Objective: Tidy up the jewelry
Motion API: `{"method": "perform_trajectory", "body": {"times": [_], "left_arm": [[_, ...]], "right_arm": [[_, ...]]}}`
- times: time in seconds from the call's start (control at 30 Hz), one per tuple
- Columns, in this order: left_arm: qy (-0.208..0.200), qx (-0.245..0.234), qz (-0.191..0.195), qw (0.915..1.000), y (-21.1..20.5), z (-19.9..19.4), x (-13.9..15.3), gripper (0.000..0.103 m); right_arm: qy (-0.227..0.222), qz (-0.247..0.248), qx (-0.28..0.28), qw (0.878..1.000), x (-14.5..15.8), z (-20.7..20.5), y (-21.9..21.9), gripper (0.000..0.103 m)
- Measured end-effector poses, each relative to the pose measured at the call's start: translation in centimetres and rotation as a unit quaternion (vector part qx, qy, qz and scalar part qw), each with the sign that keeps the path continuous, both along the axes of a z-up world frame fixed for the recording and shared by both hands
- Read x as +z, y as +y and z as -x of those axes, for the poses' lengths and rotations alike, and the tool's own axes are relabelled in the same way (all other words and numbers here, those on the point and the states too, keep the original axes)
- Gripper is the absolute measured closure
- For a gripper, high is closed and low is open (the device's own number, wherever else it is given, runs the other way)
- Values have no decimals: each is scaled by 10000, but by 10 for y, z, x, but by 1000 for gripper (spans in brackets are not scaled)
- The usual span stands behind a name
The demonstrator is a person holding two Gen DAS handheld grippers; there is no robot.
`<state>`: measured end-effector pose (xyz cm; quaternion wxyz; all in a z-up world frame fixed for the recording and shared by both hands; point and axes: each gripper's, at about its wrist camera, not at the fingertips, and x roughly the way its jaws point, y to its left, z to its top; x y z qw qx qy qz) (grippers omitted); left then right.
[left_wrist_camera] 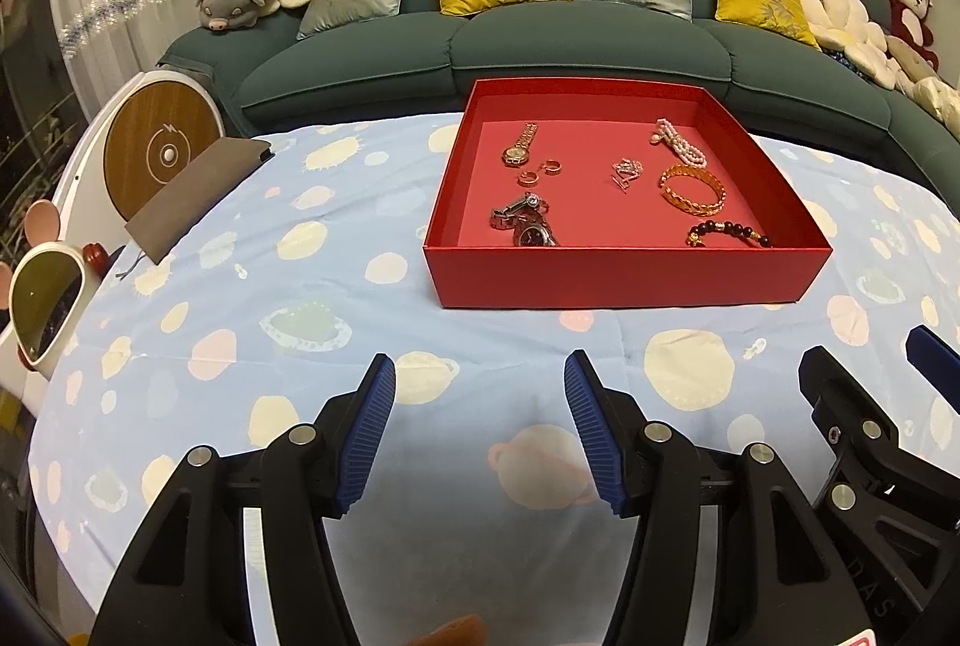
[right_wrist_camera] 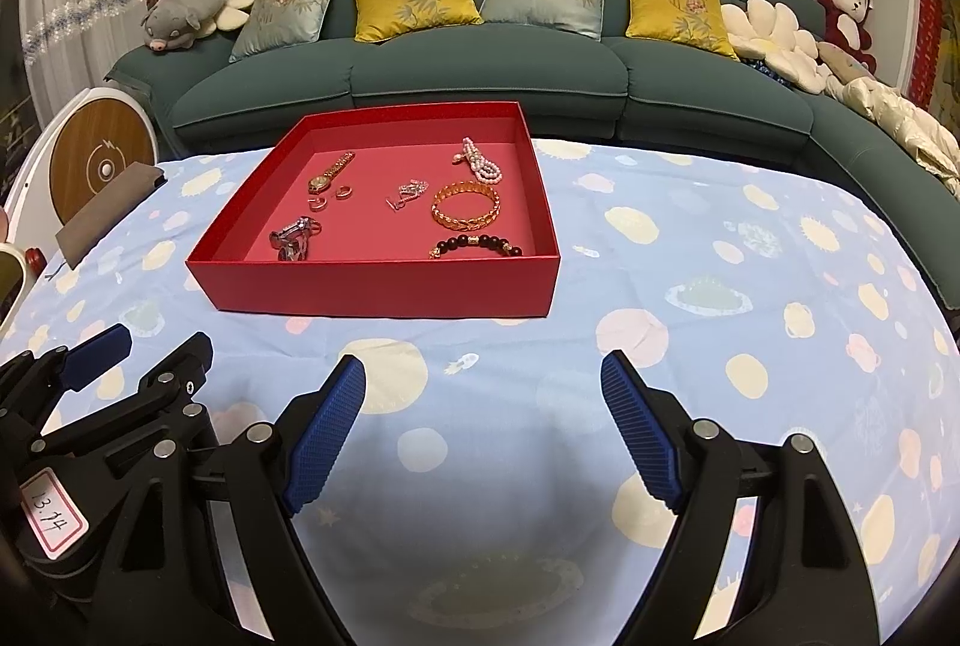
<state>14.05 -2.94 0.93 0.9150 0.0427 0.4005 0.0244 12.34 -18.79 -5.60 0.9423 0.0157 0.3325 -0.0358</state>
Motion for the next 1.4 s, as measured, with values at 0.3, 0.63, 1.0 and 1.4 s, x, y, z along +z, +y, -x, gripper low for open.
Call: {"method": "perform_trajectory", "body": {"times": [0.3,0.63,1.0,1.4], "left_arm": [[-7,115,62,9999,3,0,4,41],[-86,125,75,9999,4,1,6,39],[-162,65,36,9998,4,1,5,39],[-244,73,29,9997,3,1,5,39]], "right_arm": [[-99,-18,-19,9999,4,1,-1,24],[-151,-59,-45,9999,6,2,-3,22],[-155,-54,-59,9998,5,1,-3,21],[-137,-104,-91,9998,2,1,-4,21]]}}
